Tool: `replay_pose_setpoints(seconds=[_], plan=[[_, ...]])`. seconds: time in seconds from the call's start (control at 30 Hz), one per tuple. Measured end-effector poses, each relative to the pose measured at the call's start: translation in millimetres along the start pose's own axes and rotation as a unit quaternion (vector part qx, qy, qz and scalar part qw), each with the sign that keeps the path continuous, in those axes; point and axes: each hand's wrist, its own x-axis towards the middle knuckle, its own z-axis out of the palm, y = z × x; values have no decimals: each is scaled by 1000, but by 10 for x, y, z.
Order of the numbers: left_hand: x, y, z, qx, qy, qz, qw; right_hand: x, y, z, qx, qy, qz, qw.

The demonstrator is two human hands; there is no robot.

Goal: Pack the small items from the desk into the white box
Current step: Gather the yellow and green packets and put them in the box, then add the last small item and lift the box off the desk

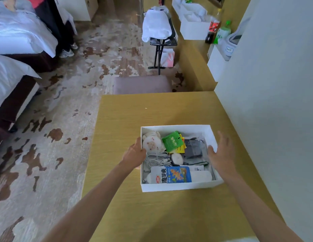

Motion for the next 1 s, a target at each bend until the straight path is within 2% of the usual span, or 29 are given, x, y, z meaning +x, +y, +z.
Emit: replay_pose_setpoints(seconds=[0.1, 0.2, 0.3, 0.43, 0.57, 0.7, 1.0], plan=[[21, -9, 24, 13, -14, -14, 1000, -25, 152, -21, -7, -116, 114, 987], [-32, -10, 62, -2, -32, -56, 998, -81, 269, 9, -31, -143, 115, 982], [-69, 26, 73, 31, -63, -85, 994, -72, 323, 1, -6, -160, 120, 980], [-148, 109, 101, 50, -32, -117, 991, -11, 387, -22, 40, -207, 152, 966], [-200, 174, 74, 103, -13, -112, 988, -32, 399, -10, 30, -190, 118, 974], [-312, 159, 62, 79, 1, -118, 990, -17, 372, -44, 17, -203, 101, 974], [-1087, -486, -203, 23, 128, -210, 969, -92, -312, 189, 17, -253, -68, 965]])
